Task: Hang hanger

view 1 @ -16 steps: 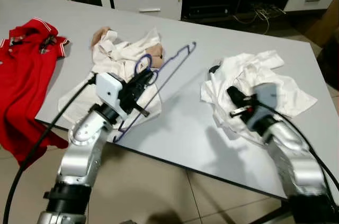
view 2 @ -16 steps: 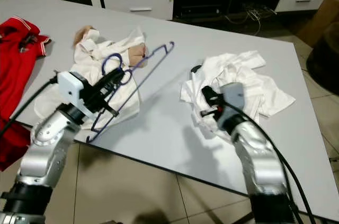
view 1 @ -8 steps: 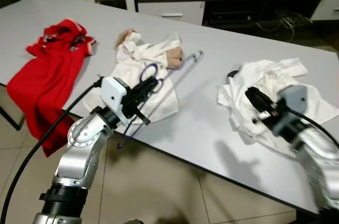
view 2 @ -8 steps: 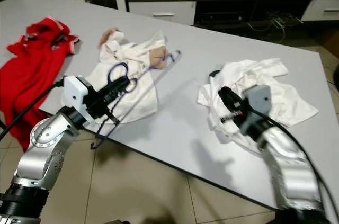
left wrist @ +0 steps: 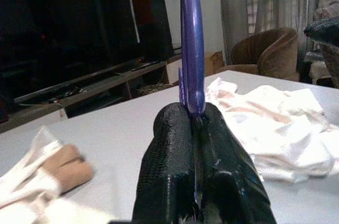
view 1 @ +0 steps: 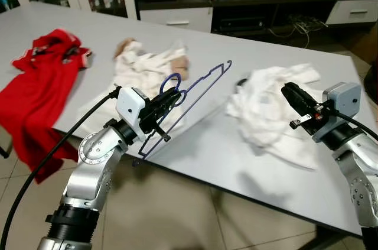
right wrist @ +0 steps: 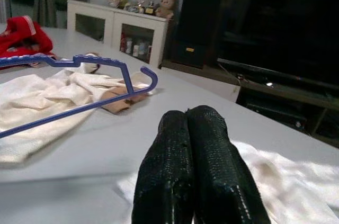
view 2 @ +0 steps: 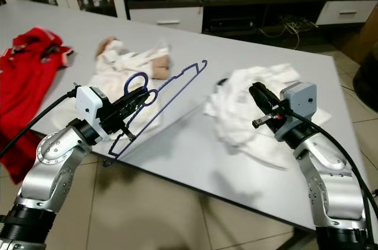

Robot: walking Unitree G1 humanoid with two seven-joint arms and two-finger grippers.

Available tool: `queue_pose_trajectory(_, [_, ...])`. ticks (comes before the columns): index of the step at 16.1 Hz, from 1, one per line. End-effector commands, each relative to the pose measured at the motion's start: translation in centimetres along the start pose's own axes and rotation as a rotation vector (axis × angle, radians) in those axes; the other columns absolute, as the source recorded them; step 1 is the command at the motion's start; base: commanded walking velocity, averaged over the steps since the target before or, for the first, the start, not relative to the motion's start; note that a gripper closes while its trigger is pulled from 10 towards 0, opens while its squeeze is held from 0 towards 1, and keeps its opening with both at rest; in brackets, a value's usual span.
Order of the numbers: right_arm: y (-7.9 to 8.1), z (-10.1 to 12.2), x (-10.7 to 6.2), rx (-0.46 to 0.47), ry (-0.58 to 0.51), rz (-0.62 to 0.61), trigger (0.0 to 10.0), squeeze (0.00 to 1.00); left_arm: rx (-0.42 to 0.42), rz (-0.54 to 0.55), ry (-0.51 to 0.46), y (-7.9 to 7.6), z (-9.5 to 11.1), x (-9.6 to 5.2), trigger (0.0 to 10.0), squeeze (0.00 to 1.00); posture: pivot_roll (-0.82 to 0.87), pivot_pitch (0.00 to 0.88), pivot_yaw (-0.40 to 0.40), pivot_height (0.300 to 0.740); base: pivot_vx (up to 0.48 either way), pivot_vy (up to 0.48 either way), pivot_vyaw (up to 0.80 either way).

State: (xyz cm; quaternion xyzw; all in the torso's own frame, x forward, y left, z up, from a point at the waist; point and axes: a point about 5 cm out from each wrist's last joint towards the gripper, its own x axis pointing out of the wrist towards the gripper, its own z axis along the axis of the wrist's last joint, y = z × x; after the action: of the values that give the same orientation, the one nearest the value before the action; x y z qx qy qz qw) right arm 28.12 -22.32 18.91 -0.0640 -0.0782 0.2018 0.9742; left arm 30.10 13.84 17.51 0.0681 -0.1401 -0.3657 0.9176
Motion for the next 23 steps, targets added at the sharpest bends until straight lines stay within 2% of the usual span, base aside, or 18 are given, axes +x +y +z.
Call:
queue_pose_trajectory(1, [-0.4, 0.1, -0.3, 0.012, 0.001, -0.030, 10.0, 0.00, 0.020, -0.015, -0.017, -0.2, 0.6, 0.5, 10.0, 0.00, 0.00, 0.050, 0.038, 0.740, 0.000, -0.454, 0.00])
queue_pose_trajectory(3, [-0.4, 0.0, -0.3, 0.017, 0.001, -0.037, 10.0, 0.00, 0.016, -0.010, -0.017, -0.2, 0.5, 0.5, 10.0, 0.00, 0.00, 0.050, 0.035, 0.740, 0.000, -0.373, 0.00])
queue_pose_trajectory(7, [-0.6, 0.2, -0.1, 0.017, -0.004, -0.048, 10.0, 0.00, -0.006, 0.001, -0.030, -0.1, 0.6, 0.6, 10.0, 0.00, 0.00, 0.051, 0.034, 0.740, 0.000, 0.000, 0.00])
queue_pose_trajectory(13, [0.4, -0.8, 0.3, 0.009, 0.041, -0.041, 10.0, 0.00, 0.000, 0.004, -0.030, -0.1, 0.7, 0.5, 10.0, 0.00, 0.00, 0.055, 0.032, 0.740, 0.000, 0.000, 0.00])
queue_pose_trajectory(17, [0.7, -3.9, 2.0, -0.031, 0.216, -0.076, 10.0, 0.00, 0.014, 0.008, -0.030, 0.2, 0.7, 0.7, 10.0, 0.00, 0.00, 0.053, 0.032, 0.740, 0.000, 0.000, 0.18])
queue_pose_trajectory(19, [1.8, -5.1, 3.7, -0.042, 0.284, -0.091, 10.0, 0.00, 0.085, 0.041, -0.024, 1.5, 1.2, 0.7, 10.0, 0.00, 0.00, 0.051, 0.030, 0.740, 0.000, 0.000, 0.00])
queue_pose_trajectory(20, [2.5, -5.4, 4.4, -0.057, 0.305, -0.088, 10.0, 0.00, 0.106, 0.089, -0.015, 3.0, 1.5, 0.5, 10.0, 0.00, 0.00, 0.050, 0.029, 0.740, 0.000, 0.000, 0.00])
queue_pose_trajectory(22, [3.0, -5.7, 5.1, -0.091, 0.324, -0.084, 10.0, 0.00, 0.125, 0.112, 0.004, 4.1, 1.6, 0.2, 10.0, 0.00, 0.00, 0.049, 0.028, 0.740, 0.000, 0.000, 0.00])
queue_pose_trajectory(23, [3.7, -6.2, 6.2, -0.110, 0.346, -0.086, 10.0, 0.00, 0.151, 0.108, 0.043, 4.5, 1.2, -0.2, 10.0, 0.00, 0.01, 0.049, 0.026, 0.740, 0.000, 0.000, 0.00])
